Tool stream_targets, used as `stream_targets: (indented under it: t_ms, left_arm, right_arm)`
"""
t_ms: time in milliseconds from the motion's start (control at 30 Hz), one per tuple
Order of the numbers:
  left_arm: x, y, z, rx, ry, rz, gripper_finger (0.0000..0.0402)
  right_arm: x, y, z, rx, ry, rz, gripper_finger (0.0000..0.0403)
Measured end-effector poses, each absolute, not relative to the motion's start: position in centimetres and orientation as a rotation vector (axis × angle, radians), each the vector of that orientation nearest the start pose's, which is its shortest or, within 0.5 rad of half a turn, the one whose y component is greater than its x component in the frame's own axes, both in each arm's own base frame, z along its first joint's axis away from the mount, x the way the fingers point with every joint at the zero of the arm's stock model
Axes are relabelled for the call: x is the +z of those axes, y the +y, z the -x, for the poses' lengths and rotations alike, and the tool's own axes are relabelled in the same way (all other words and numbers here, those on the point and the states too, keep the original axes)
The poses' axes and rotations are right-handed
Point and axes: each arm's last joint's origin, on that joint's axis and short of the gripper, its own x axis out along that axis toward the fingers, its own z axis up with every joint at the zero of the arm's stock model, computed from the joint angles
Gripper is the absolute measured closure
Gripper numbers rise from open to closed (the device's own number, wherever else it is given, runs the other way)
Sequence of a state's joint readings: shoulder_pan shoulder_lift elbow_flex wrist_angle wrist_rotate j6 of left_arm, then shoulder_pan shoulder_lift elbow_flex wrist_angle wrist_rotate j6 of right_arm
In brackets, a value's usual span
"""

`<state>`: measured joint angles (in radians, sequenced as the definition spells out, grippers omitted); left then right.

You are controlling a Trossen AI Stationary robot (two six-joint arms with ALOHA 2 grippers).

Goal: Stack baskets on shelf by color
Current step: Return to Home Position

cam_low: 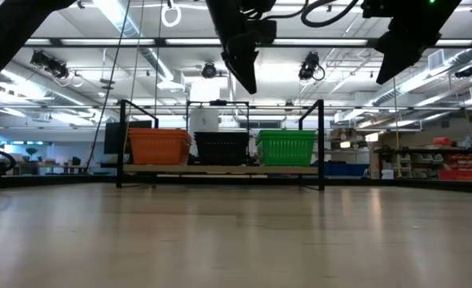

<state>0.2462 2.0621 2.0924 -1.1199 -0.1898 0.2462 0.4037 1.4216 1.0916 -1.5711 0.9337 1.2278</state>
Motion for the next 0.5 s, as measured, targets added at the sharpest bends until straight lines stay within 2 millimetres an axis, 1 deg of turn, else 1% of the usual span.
stream_targets:
  t_ms: [67, 133, 267, 367, 500]
  left_arm:
    - [31.8, 11.0, -41.5, 0.245, 1.162, -0.182, 0.0283]
    - [32.1, 11.0, -41.6, 0.221, 1.137, -0.172, 0.0283]
    - [33.9, 10.7, -42.1, 0.157, 0.96, -0.124, 0.0283]
    - [35.5, 10.0, -42.7, 0.127, 0.813, -0.113, 0.0283]
    - [36.2, 8.5, -43.5, 0.101, 0.724, -0.109, 0.0283]
  right_arm:
    - [26.2, 5.9, -19.7, -1.077, 0.945, 0.199, 0.0277]
    - [26.2, 5.9, -19.7, -1.079, 0.928, 0.213, 0.0277]
    - [26.4, 5.9, -19.8, -1.082, 0.886, 0.243, 0.0277]
    - [26.7, 6.1, -19.4, -1.066, 0.858, 0.241, 0.0277]
    - [27.3, 6.7, -18.7, -1.026, 0.811, 0.21, 0.0285]
